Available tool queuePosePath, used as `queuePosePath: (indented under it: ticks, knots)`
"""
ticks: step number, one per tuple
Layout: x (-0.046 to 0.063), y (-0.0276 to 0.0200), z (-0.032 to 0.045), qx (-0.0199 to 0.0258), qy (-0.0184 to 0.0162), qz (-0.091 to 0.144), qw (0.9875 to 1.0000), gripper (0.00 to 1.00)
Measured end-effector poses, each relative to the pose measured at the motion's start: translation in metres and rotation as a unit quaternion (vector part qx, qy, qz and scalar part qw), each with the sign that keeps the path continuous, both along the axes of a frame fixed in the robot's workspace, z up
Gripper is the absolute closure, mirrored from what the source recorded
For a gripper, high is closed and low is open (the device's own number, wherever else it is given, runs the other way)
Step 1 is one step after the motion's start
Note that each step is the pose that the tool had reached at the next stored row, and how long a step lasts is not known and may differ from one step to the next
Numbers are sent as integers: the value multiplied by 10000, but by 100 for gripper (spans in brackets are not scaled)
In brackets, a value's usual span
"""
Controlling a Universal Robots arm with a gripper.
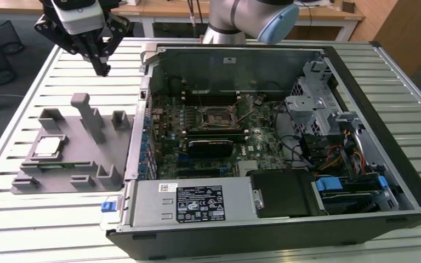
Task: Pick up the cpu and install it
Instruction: 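Reach for the cpu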
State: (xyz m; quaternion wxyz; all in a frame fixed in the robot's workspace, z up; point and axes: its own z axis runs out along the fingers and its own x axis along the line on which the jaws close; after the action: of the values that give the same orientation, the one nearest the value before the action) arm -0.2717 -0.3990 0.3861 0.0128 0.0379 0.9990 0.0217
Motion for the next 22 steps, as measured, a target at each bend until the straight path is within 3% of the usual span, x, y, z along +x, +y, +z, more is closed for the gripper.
queuePosePath:
  ticks: [22]
  knots:
    - [-205,0,-18,0,1,0,10000,89]
